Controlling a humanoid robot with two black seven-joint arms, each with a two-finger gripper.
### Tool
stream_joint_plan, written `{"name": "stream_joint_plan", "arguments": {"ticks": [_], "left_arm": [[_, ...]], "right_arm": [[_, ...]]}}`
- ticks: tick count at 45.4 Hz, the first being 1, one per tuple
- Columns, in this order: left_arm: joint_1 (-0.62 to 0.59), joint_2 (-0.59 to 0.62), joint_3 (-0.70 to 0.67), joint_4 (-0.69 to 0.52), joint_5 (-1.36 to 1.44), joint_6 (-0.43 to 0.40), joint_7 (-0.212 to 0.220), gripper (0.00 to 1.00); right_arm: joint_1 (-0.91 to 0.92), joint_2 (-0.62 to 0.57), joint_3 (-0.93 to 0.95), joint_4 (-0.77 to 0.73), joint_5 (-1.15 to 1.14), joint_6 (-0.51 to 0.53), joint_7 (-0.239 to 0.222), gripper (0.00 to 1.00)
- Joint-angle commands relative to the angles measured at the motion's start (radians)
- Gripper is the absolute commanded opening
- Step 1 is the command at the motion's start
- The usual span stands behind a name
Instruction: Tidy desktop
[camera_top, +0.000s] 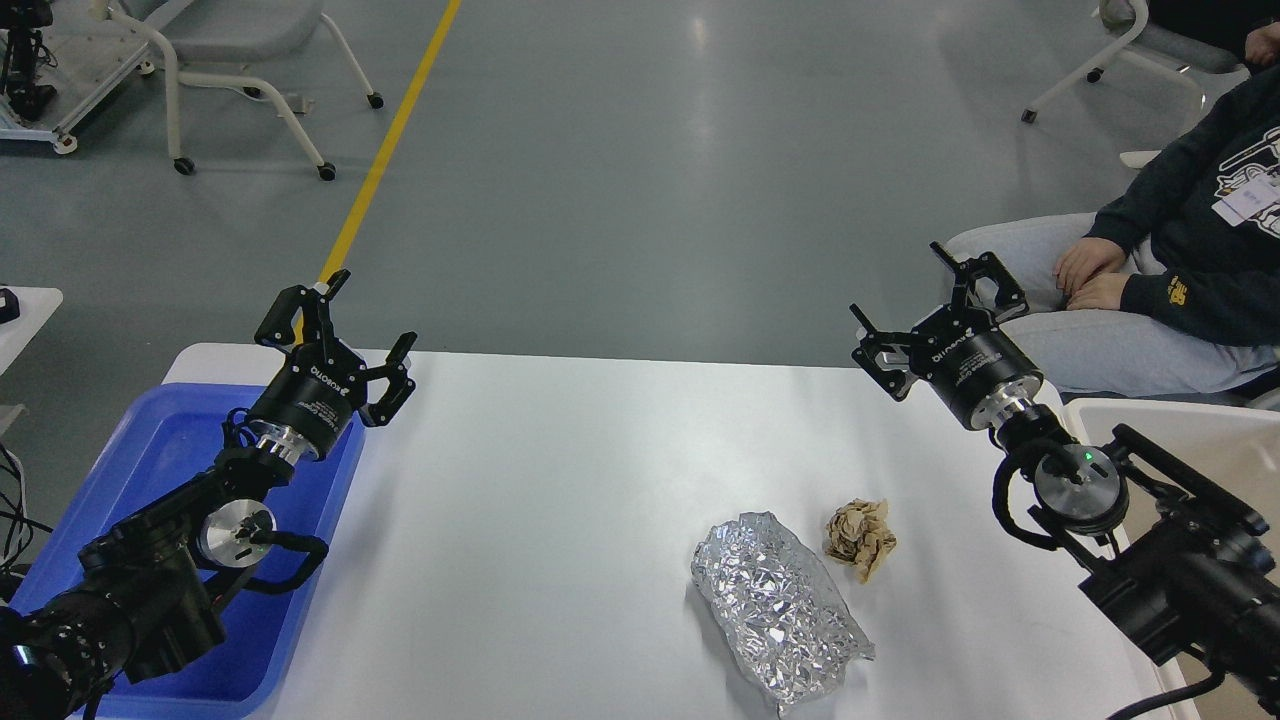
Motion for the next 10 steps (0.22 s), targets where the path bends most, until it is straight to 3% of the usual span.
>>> {"name": "stream_joint_plan", "arguments": {"ticks": [1, 10], "left_arm": [[0.0, 0.0, 0.0, 0.0, 0.0, 0.0, 0.001, 1.0], [0.0, 0.0, 0.0, 0.0, 0.0, 0.0, -0.001, 1.0]], "right_arm": [[-0.049, 0.033, -0.001, -0.008, -0.057, 0.02, 0.001, 1.0], [-0.053, 0.045, -0.001, -0.027, -0.093, 0.023, 0.001, 1.0]]}}
